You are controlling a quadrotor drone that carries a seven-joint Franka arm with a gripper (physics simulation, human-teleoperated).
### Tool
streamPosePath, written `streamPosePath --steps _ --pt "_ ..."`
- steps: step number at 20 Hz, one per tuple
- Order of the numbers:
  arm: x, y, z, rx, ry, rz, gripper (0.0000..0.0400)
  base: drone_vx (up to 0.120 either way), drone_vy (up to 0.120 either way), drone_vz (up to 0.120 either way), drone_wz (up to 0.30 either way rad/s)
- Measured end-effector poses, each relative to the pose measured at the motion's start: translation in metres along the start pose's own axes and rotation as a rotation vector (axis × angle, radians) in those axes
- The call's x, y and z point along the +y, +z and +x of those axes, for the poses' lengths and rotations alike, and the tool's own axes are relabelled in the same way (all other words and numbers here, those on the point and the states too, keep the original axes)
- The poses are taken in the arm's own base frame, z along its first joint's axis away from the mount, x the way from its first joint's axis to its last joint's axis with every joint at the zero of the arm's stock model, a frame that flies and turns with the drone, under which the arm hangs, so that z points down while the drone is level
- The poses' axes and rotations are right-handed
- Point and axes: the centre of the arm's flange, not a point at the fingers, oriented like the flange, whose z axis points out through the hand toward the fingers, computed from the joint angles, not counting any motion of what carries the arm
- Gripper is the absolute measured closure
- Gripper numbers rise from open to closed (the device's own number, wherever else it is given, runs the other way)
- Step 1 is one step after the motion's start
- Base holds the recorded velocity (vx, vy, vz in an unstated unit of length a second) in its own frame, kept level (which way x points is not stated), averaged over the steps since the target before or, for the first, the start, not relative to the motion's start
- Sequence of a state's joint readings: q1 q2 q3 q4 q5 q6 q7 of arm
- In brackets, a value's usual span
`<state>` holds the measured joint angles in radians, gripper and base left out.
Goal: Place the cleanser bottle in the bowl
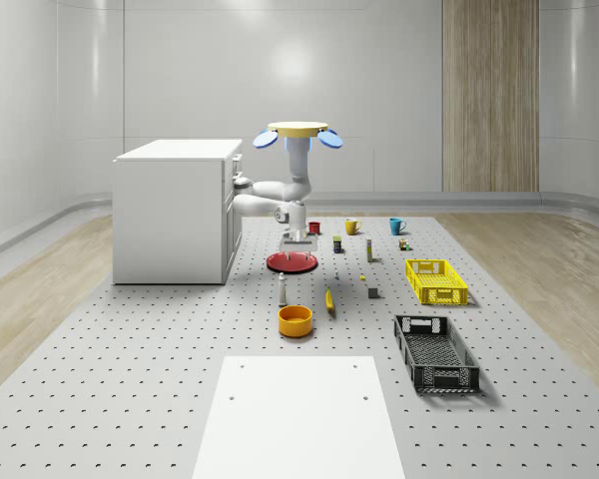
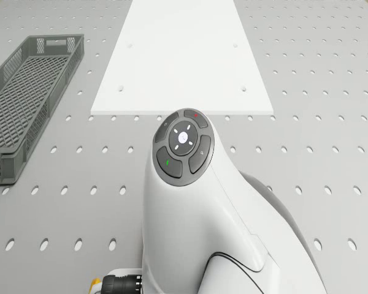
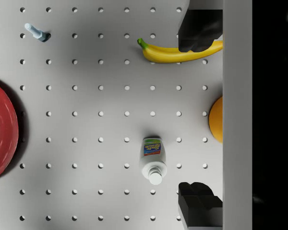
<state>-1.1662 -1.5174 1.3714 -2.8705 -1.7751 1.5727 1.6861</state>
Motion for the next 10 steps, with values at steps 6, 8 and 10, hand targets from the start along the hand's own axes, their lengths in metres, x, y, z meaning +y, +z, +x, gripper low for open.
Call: streamPosePath --steps 6,8,10 --pt "0.014 0.0 0.014 0.0 0.0 0.0 0.0 0.0 0.0 0.0 0.0" --pt "0.019 0.001 0.02 0.0 0.0 0.0 0.0 0.0 0.0 0.0 0.0" --pt "0.024 0.005 0.024 0.0 0.0 0.0 0.0 0.0 0.0 0.0 0.0"
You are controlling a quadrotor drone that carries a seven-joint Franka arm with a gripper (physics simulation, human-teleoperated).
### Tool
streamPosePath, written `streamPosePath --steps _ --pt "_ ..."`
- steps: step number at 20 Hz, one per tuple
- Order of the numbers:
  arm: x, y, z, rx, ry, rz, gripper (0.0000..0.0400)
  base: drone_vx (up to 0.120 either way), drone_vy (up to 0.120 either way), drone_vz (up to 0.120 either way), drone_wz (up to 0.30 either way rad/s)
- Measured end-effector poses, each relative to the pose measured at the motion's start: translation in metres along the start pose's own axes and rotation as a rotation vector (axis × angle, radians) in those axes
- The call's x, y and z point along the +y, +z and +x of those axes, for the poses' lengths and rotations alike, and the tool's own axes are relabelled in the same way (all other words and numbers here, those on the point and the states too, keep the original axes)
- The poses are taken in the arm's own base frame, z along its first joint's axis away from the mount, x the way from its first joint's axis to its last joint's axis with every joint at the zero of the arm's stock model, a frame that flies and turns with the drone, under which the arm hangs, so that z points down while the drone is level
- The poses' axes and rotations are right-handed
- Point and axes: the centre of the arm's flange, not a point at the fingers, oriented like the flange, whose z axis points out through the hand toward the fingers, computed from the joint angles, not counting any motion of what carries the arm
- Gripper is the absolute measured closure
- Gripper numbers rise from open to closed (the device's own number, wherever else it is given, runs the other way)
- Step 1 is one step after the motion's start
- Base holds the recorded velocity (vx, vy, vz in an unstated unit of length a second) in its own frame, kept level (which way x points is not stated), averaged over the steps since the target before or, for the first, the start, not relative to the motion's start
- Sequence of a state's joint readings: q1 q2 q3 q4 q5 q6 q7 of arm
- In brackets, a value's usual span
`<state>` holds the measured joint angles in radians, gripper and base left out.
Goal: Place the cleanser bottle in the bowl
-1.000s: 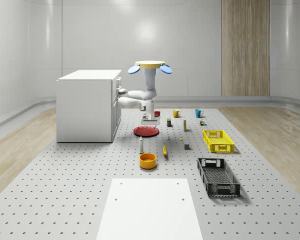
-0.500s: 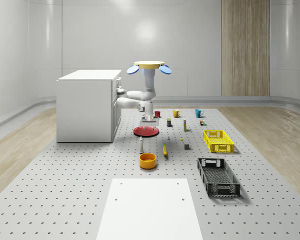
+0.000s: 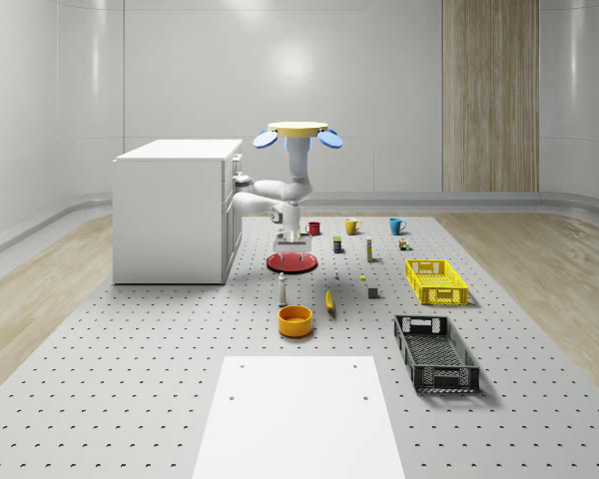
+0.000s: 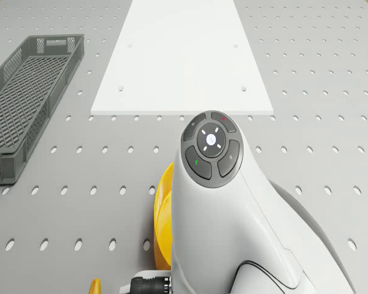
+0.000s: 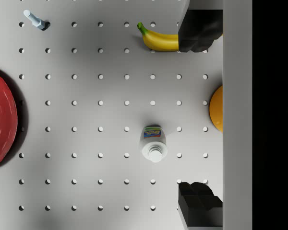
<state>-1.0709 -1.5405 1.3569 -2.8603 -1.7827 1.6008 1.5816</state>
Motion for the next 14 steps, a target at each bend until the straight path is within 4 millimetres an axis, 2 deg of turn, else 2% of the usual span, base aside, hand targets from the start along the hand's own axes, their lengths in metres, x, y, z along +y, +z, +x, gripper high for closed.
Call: streamPosePath --steps 7,14 --pt "0.009 0.026 0.009 0.0 0.0 0.0 0.0 0.0 0.0 0.0 0.0" --pt "0.028 0.037 0.01 0.0 0.0 0.0 0.0 0.0 0.0 0.0 0.0"
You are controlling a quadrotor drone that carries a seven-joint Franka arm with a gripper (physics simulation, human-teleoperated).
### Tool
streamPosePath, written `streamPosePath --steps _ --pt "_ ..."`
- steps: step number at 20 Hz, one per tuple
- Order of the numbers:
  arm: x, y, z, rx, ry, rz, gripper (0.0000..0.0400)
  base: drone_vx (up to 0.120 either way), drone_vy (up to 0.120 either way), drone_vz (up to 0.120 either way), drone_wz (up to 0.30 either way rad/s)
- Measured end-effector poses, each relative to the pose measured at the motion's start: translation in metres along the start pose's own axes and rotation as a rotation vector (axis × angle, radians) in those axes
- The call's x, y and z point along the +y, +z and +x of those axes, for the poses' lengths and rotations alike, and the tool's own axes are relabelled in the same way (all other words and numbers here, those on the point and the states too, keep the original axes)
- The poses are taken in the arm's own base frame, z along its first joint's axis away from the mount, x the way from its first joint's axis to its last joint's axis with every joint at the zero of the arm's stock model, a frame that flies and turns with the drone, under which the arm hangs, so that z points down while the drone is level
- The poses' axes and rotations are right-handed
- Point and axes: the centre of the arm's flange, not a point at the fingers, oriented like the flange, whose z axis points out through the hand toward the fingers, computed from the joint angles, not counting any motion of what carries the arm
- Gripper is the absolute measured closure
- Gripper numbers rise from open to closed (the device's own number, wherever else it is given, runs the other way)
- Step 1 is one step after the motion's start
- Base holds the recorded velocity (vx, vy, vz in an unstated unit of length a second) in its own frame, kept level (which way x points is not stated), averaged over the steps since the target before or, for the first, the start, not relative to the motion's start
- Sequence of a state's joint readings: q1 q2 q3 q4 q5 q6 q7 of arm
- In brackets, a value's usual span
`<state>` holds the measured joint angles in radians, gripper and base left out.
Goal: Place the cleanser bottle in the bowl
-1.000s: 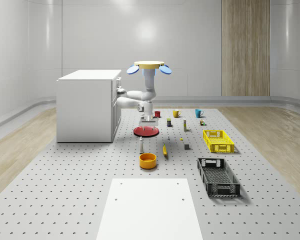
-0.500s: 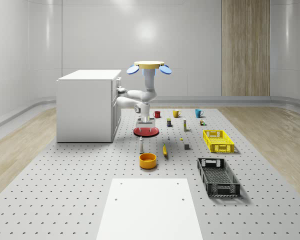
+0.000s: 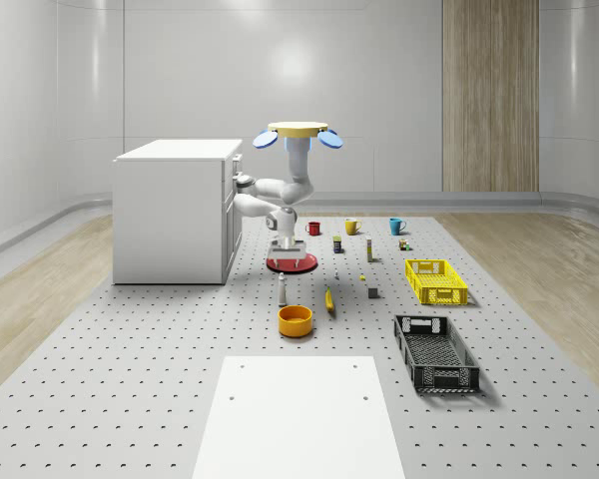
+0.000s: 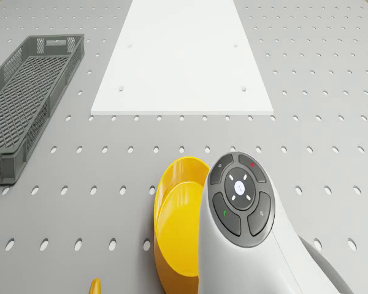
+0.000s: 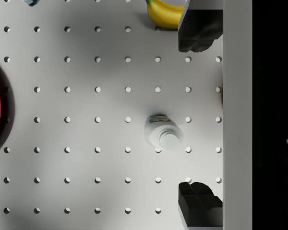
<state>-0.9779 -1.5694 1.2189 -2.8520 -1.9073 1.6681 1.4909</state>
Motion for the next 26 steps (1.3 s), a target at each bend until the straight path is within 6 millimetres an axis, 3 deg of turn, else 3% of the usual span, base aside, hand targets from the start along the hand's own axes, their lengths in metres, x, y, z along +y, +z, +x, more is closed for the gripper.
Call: streamPosePath --steps 12,26 --pt "0.019 0.03 0.005 0.0 0.0 0.0 0.0 0.0 0.0 0.0 0.0" --pt "0.024 0.057 0.008 0.0 0.0 0.0 0.0 0.0 0.0 0.0 0.0"
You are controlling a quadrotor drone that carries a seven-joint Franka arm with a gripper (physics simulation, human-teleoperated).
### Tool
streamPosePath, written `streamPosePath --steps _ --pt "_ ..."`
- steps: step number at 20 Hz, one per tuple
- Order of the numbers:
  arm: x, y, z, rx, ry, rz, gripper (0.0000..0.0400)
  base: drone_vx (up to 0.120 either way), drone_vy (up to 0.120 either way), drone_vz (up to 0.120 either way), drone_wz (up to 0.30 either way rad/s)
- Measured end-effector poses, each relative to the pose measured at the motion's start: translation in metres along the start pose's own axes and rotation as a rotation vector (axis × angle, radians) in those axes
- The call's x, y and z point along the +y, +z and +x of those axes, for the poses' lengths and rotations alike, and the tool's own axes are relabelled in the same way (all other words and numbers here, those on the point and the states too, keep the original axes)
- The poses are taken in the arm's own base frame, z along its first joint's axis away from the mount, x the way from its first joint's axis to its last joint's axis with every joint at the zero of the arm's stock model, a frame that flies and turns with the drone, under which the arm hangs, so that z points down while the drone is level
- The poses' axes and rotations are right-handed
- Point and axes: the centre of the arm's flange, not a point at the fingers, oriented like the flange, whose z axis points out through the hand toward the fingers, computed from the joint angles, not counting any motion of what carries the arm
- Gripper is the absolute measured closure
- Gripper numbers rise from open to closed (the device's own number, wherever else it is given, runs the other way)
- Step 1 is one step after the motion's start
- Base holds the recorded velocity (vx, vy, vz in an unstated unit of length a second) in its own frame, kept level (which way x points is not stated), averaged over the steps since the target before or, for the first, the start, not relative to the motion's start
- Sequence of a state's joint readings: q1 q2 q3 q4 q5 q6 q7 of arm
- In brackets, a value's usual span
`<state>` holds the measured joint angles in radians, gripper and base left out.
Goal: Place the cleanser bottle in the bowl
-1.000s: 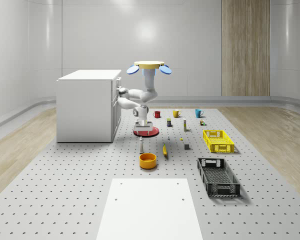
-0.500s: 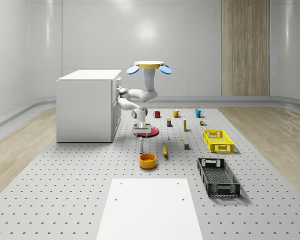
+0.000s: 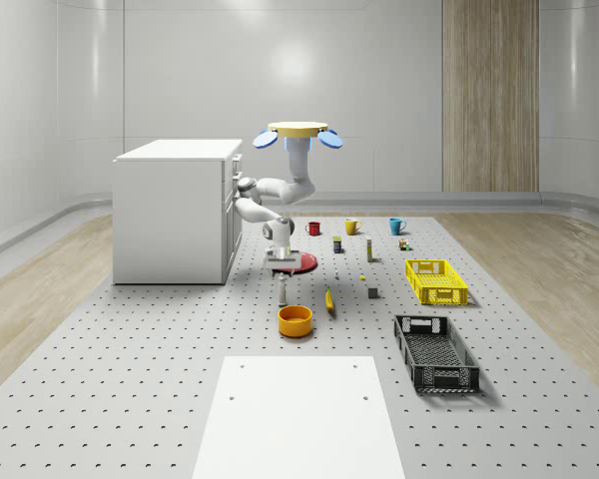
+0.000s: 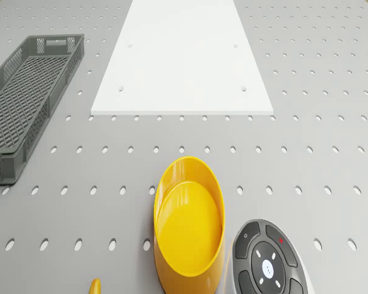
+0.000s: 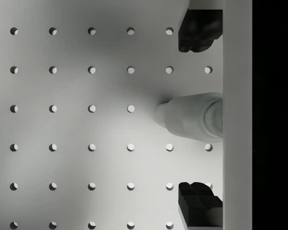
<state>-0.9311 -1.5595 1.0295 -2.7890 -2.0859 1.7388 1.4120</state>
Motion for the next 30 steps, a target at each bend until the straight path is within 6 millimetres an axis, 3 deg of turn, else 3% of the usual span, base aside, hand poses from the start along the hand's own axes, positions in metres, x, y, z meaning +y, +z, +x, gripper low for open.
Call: streamPosePath --steps 20,24,27,30 --pt "-0.009 0.012 0.009 0.0 0.0 0.0 0.0 0.0 0.0 0.0 0.0" --pt "-0.009 0.012 0.01 0.0 0.0 0.0 0.0165 0.0 0.0 0.0 0.0" --pt "-0.009 0.012 0.01 0.0 0.0 0.0 0.0223 0.0 0.0 0.0 0.0" --pt "-0.01 0.012 0.01 0.001 0.0 0.0 0.0245 0.0 0.0 0.0 0.0"
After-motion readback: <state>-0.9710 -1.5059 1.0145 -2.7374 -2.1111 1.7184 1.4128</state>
